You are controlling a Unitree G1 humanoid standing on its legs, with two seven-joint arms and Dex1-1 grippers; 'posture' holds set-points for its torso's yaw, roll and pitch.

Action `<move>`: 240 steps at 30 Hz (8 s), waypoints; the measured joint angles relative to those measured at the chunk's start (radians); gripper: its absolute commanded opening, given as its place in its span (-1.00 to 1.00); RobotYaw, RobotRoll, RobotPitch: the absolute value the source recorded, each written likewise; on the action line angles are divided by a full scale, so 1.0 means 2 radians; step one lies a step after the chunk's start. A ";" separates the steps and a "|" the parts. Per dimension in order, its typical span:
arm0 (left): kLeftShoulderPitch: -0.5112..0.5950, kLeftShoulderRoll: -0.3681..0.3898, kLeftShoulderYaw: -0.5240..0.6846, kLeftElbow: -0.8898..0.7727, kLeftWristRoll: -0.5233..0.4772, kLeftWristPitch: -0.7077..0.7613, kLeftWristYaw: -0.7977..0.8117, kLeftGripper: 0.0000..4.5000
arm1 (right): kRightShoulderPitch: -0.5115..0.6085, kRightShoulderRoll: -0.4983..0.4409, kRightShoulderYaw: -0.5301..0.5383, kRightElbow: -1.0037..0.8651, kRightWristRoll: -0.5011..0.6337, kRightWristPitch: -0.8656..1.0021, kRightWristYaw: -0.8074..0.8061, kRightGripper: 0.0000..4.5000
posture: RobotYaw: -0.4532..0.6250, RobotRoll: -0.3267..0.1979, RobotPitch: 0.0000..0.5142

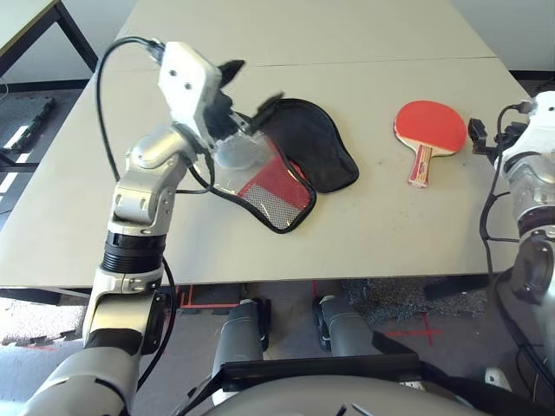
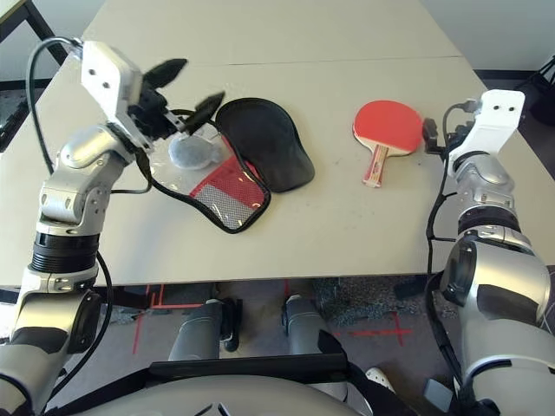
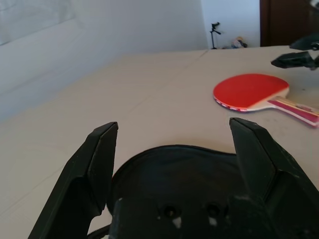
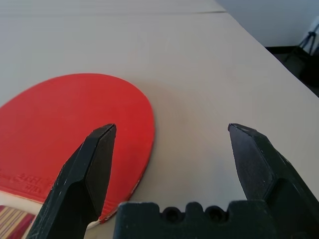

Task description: Store the ping-pong paddle in its case and zip it.

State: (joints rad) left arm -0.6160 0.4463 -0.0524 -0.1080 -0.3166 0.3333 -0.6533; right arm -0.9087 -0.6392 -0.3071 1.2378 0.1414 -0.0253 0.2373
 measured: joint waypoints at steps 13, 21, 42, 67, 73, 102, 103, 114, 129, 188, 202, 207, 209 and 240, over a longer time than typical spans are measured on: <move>0.000 -0.007 -0.025 0.008 0.017 -0.006 -0.024 1.00 | -0.065 0.026 0.007 -0.204 0.023 0.461 -0.069 0.99 | -0.34 0.25 -0.42; 0.000 -0.014 -0.033 0.024 0.027 -0.017 -0.029 1.00 | -0.062 0.085 0.005 -0.326 0.032 0.665 -0.106 0.99 | -0.32 0.25 -0.40; 0.006 -0.018 -0.036 0.021 0.039 -0.020 -0.030 1.00 | -0.031 0.119 0.002 -0.325 0.007 0.654 -0.147 0.10 | -0.29 0.25 -0.37; 0.012 -0.019 -0.040 0.022 0.044 -0.030 -0.031 1.00 | 0.019 0.152 0.168 -0.538 -0.010 0.588 -0.037 -0.53 | -0.25 0.25 -0.38; 0.019 -0.018 -0.040 0.022 0.045 -0.030 -0.031 1.00 | 0.019 0.179 0.192 -0.570 0.008 0.619 -0.007 -0.53 | -0.23 0.25 -0.38; 0.030 -0.018 -0.040 0.005 0.057 -0.030 -0.024 1.00 | -0.040 0.192 0.250 -0.383 0.001 0.554 0.089 -0.53 | -0.18 0.25 -0.33; 0.030 -0.018 -0.040 0.005 0.058 -0.030 -0.024 1.00 | -0.041 0.193 0.250 -0.379 0.001 0.552 0.089 -0.53 | -0.18 0.25 -0.33; 0.034 -0.018 -0.040 0.003 0.060 -0.030 -0.024 1.00 | -0.052 0.217 0.243 -0.359 -0.001 0.550 0.094 -0.53 | -0.17 0.25 -0.30; 0.038 -0.017 -0.041 0.002 0.060 -0.029 -0.024 1.00 | -0.051 0.195 0.205 -0.388 0.016 0.608 0.113 0.99 | -0.17 0.25 -0.28; -0.082 -0.099 -0.098 0.123 0.101 -0.016 -0.069 1.00 | -0.018 0.051 0.101 -0.289 0.079 0.260 0.263 0.99 | -0.21 0.25 -0.33; -0.054 -0.050 -0.101 0.136 0.118 -0.046 -0.080 1.00 | -0.002 0.007 0.121 -0.270 0.094 0.401 0.370 0.99 | -0.19 0.25 -0.32; -0.035 -0.037 -0.101 0.113 0.118 -0.038 -0.082 1.00 | 0.011 0.022 0.137 -0.285 0.094 0.422 0.380 0.99 | -0.17 0.25 -0.30; -0.030 -0.036 -0.100 0.106 0.118 -0.035 -0.082 1.00 | 0.011 0.028 0.142 -0.286 0.094 0.422 0.382 0.99 | -0.16 0.25 -0.29; -0.018 -0.033 -0.100 0.084 0.120 -0.024 -0.083 1.00 | 0.005 0.100 0.159 -0.245 0.076 0.414 0.371 -0.38 | -0.16 0.25 -0.29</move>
State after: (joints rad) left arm -0.6523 0.3804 -0.2532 0.0603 -0.0773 0.2860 -0.8185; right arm -0.8997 -0.4386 0.0101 0.7473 0.2939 0.8033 0.9789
